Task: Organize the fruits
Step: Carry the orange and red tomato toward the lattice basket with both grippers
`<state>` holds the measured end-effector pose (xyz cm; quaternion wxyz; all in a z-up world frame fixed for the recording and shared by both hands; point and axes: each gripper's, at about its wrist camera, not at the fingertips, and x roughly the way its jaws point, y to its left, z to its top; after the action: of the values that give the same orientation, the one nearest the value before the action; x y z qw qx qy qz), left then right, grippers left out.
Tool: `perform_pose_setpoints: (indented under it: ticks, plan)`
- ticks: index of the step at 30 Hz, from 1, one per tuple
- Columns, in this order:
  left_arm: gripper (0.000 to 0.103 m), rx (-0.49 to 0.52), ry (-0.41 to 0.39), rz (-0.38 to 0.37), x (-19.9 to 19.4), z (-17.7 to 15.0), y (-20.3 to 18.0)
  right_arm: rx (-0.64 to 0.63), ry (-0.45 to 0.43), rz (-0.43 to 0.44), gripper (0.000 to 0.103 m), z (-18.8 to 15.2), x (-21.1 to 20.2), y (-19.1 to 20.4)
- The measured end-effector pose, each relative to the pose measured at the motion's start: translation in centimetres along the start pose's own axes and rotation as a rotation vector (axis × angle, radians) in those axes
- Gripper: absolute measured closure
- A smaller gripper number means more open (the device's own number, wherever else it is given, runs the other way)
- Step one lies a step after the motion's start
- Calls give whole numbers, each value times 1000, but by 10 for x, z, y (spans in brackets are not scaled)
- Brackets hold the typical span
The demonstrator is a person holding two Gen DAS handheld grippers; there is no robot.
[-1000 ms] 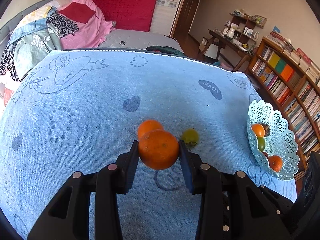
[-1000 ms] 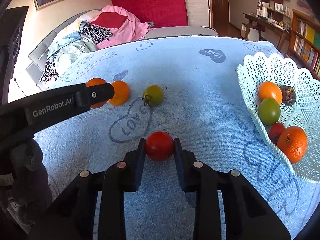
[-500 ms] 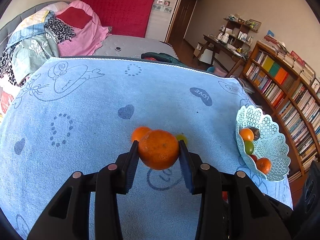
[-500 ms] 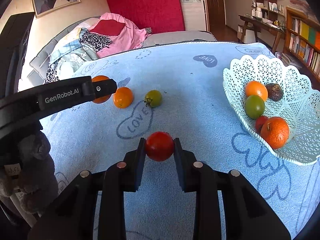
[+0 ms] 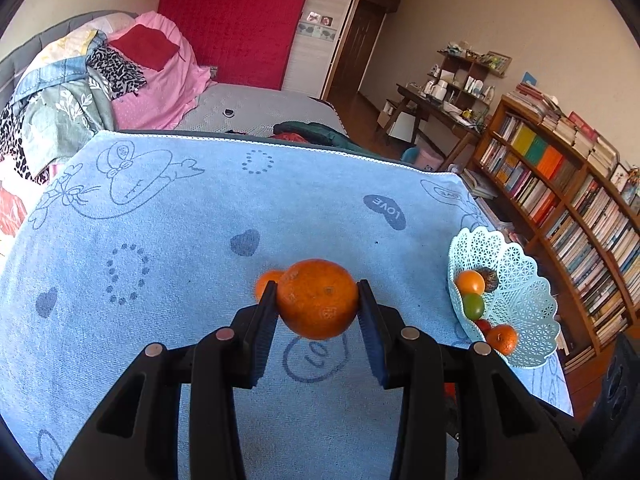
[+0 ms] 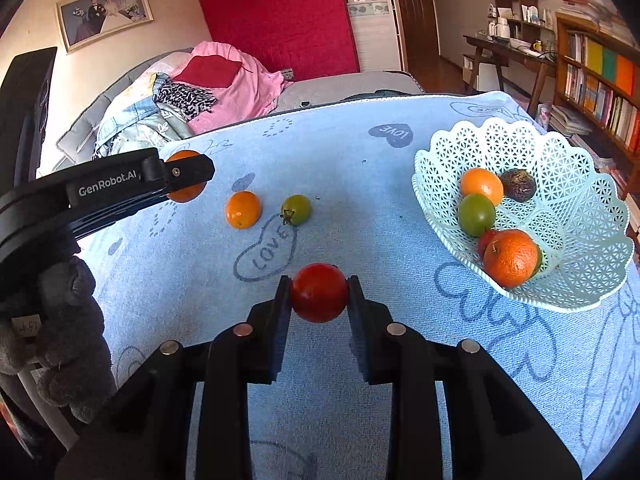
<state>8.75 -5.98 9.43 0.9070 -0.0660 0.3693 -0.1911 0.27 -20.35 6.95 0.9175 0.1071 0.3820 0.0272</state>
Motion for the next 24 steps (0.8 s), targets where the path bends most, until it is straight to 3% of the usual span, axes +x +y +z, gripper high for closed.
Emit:
perform_pose_setpoints:
  ticks: [24]
  plan:
    - [63,125,-14,-49,-9,-15,-50,77,-99,-50,74,8,-46,-39]
